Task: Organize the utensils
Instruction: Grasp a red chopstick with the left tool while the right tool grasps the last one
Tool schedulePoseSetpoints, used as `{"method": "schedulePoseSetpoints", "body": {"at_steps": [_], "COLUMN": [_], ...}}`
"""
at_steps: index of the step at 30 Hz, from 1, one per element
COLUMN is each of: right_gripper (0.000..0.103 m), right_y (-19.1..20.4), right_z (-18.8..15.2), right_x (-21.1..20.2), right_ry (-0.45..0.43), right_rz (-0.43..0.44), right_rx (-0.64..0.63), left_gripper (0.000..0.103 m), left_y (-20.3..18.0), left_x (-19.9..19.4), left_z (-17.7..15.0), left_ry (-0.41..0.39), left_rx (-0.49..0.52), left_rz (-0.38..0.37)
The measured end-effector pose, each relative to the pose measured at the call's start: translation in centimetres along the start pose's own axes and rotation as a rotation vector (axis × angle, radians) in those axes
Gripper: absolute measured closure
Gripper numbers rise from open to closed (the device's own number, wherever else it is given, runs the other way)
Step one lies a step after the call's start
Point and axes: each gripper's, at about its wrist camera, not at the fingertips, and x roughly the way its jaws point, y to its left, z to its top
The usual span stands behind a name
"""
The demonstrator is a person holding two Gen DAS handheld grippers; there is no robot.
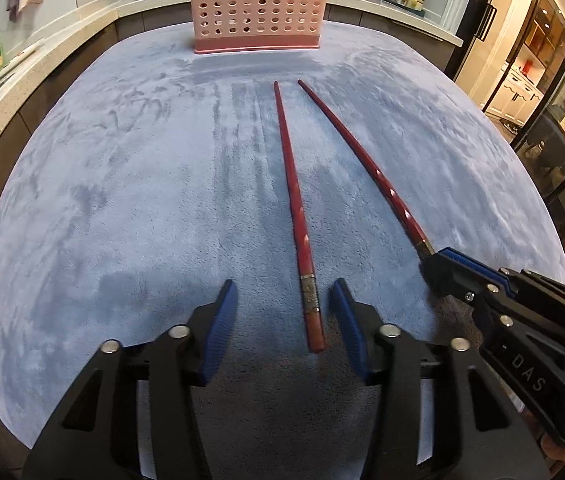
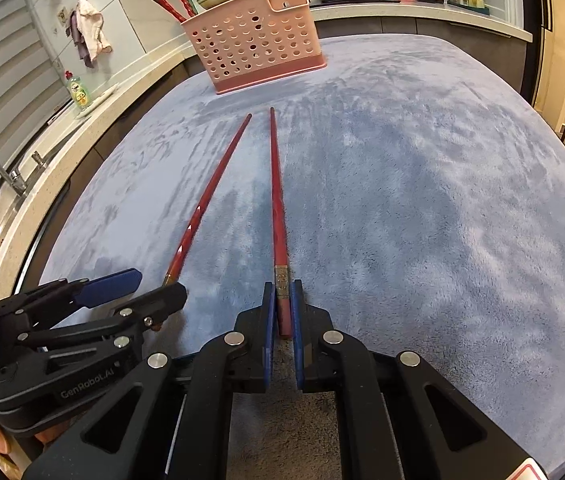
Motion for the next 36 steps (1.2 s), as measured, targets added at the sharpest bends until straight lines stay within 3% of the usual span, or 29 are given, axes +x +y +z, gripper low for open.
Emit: {"method": "schedulePoseSetpoints", "body": {"at_steps": [3, 5, 8, 18, 28, 36], "right_gripper": [0.096, 0.096, 0.096, 0.096, 0.096, 0.096], "right_y": [0.2, 0.3, 0.3, 0.5, 0.4, -0.3], "right_z": [0.0, 0.0, 0.0, 0.9, 4.2, 9.2], "right_x": [0.2, 0.2, 0.2, -1.6, -6.1, -9.9], "right_ry": [0.004, 0.006, 0.006, -0.035, -0.16, -0.305], "right_rz": [0.004, 0.005, 0.006, 0.023, 0.062, 0.081], "right_rx": [-0.005, -0.008, -0.009, -0.012, 0.016, 0.027], "left_gripper": [0.072, 0.087, 0.095, 0.096, 0.096, 0.096], "left_y": [0.4, 0.6, 0.7, 0.9, 1.7, 3.2], "left_x": [-0.1, -0.1, -0.1, -1.6, -6.3, -10.3], "left_z": [0.0, 0.0, 0.1, 0.5, 3.2, 7.2], "left_ry": [0.001, 0.005, 0.009, 0.001, -0.103, -0.215], "left_rx": [-0.011, -0.015, -0.019, -0.037, -0.086, -0.132], "left_rz": [-0.002, -0.004, -0.014, -0.04, -0.072, -0.098]}}
